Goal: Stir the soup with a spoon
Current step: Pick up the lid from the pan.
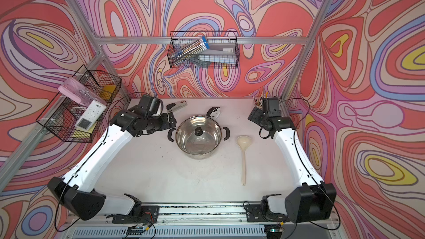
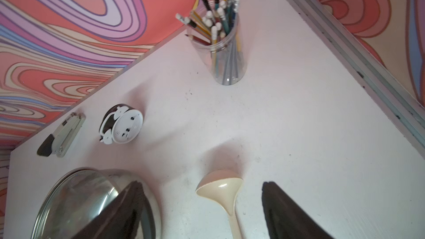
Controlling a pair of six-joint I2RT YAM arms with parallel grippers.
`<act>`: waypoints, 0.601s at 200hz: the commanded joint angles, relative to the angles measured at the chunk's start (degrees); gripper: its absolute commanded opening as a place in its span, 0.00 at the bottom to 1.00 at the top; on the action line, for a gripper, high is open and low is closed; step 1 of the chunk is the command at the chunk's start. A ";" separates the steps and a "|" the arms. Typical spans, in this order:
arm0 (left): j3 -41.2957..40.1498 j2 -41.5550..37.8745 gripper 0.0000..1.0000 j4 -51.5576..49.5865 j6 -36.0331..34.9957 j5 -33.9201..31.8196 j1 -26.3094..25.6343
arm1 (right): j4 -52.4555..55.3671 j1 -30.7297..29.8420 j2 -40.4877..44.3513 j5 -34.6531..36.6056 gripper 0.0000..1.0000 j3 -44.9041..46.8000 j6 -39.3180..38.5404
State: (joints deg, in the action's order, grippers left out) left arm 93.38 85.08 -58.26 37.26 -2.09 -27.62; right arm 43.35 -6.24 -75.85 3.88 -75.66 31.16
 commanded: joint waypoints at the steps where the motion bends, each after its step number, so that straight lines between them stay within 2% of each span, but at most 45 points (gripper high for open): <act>1: 9.53 8.68 0.85 -9.29 -2.18 -2.39 -5.30 | 2.69 -3.85 1.46 -3.33 0.83 -3.13 -2.69; 19: 17.81 16.42 0.78 -13.54 -4.17 -3.61 -8.34 | 3.77 -7.22 1.17 -3.11 0.83 -5.14 -3.57; 40: 23.68 22.70 0.72 -16.22 -5.15 -4.51 -9.95 | 4.56 -9.24 1.11 -3.13 0.83 -7.06 -4.09; 65: 26.26 26.93 0.64 -15.68 -5.39 -2.42 -10.43 | 5.92 -9.82 1.40 -3.99 0.83 -8.79 -3.74; 120: 29.66 33.62 0.61 -15.97 -5.70 -1.64 -11.93 | 7.44 -10.03 5.25 -4.07 0.84 -6.91 -2.68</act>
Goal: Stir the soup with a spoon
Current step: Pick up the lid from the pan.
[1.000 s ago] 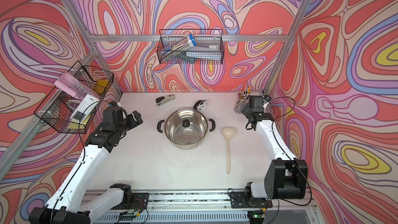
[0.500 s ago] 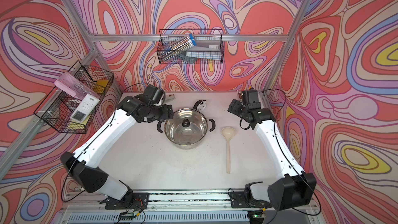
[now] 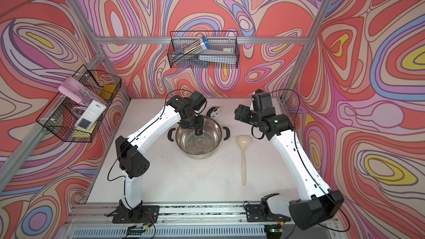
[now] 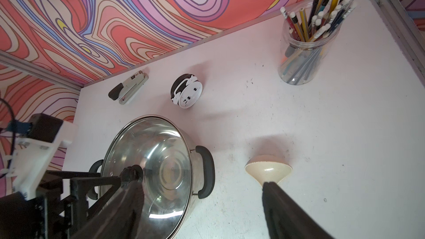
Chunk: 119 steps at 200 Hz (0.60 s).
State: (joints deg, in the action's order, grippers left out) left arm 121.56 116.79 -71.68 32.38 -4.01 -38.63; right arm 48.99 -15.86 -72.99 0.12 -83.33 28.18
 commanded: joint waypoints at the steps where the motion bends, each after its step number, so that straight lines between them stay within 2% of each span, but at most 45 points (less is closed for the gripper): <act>1: 1.45 1.97 0.61 -2.57 -0.83 0.30 -0.92 | 1.89 -0.41 2.44 -0.30 0.84 0.78 0.29; 72: 0.90 5.33 0.52 -1.83 -0.55 0.83 -1.01 | 2.34 -0.43 5.31 -0.41 0.84 4.44 1.25; 119: -1.86 5.81 0.51 -0.17 -0.04 1.19 -1.01 | 2.51 -0.41 5.93 0.01 0.84 5.04 0.93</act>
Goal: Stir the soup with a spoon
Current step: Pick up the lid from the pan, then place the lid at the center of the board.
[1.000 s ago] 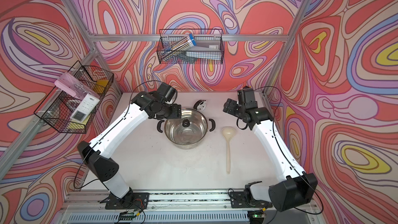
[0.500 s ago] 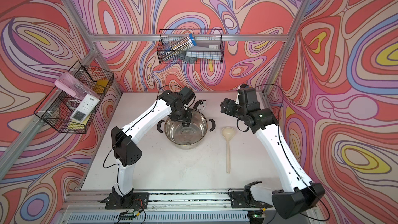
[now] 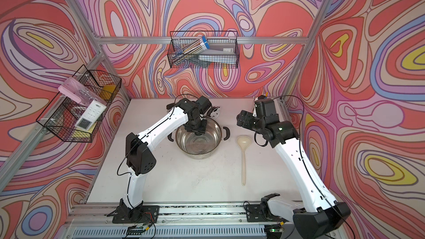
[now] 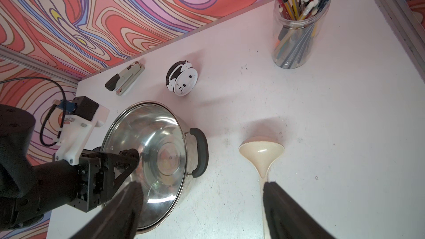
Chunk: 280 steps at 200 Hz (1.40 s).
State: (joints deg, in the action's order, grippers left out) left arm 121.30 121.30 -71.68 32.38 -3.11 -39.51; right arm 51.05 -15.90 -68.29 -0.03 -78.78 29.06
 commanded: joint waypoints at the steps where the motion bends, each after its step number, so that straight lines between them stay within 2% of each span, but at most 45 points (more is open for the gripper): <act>1: -1.68 1.31 0.51 -0.15 0.01 0.30 -0.13 | 0.46 -0.36 1.28 0.14 0.84 0.52 0.04; 44: -2.91 1.15 0.45 1.18 0.53 -0.52 -0.14 | 0.66 -0.35 1.61 0.25 0.85 0.82 -0.22; 78: -2.44 -0.98 0.29 2.07 0.25 -1.62 -0.13 | 0.93 -0.36 1.86 0.23 0.85 1.13 -0.32; 111: -0.07 -4.15 0.18 0.54 0.05 -4.25 -0.13 | 0.81 -0.40 2.02 0.12 0.85 1.18 -0.32; 163: -0.73 -15.43 0.14 -0.34 0.57 -7.60 4.37 | -0.13 -0.45 0.65 -1.37 0.85 0.68 -0.50; 207: -13.14 -30.24 0.14 1.49 0.67 -8.69 13.94 | -1.51 -0.92 -1.01 -3.11 0.85 0.93 0.18; 242: -30.51 -42.62 0.13 4.56 1.15 -7.57 23.56 | -2.39 -1.33 -1.80 -3.88 0.85 1.37 0.68; 280: -49.91 -52.59 0.12 10.58 2.37 -1.86 34.95 | -2.62 -1.33 -2.49 -5.09 0.85 3.49 1.71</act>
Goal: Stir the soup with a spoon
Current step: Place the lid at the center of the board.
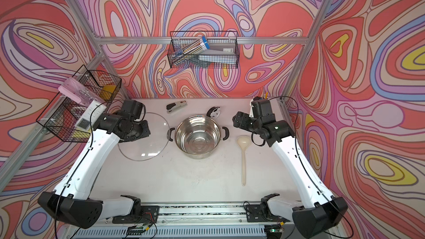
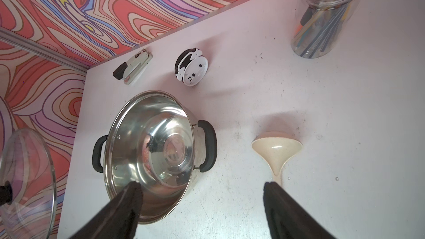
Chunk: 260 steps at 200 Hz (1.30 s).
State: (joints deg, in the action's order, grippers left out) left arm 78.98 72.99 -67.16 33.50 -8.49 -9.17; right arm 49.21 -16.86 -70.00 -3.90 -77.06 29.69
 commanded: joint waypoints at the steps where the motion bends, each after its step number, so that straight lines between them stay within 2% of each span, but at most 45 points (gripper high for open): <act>1: -8.18 -4.49 0.12 6.15 1.32 3.63 4.87 | -0.83 -0.37 -0.81 -1.25 0.85 1.84 1.16; 20: -15.72 -6.32 0.11 10.22 2.66 5.89 8.09 | -1.30 -0.39 -0.91 -1.91 0.85 4.25 2.21; 54: -22.11 -4.23 0.10 16.70 3.59 5.28 8.99 | -2.47 -0.38 -1.30 -4.06 0.85 10.75 5.65; 117: -23.43 7.47 0.09 25.36 2.96 4.84 11.86 | -4.39 -0.40 -1.60 -5.16 0.87 23.90 11.00; 155: -22.51 14.83 0.11 26.97 2.11 6.62 12.86 | -2.64 -0.38 -3.89 -4.13 0.88 26.68 10.64; 185: -24.04 16.39 0.14 28.37 2.53 6.73 12.94 | -1.64 -0.34 -6.27 -2.65 0.89 27.40 10.36; 198: -24.87 16.14 0.20 29.12 2.71 7.12 12.95 | -1.78 -0.37 -7.36 -2.17 0.89 27.72 10.30; 212: -25.49 15.93 0.32 29.56 2.99 7.25 12.97 | -2.30 -0.32 -8.31 -1.72 0.90 27.99 10.01; 228: -25.80 15.32 0.55 29.71 3.03 7.66 12.96 | -2.71 -0.11 -9.97 -1.49 0.89 27.78 9.45; 237: -25.68 14.66 0.64 29.43 3.04 7.62 12.95 | -2.80 -0.02 -10.93 -1.53 0.89 27.41 9.03; 260: -25.36 10.40 0.71 28.08 3.04 6.72 12.95 | -3.36 0.20 -12.86 -0.68 0.86 26.79 8.14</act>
State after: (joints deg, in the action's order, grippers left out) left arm 53.67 88.55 -38.92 36.45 -1.32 3.42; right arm 46.68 -16.95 -81.17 -6.39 -49.63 39.16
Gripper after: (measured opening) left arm 0.673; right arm 0.880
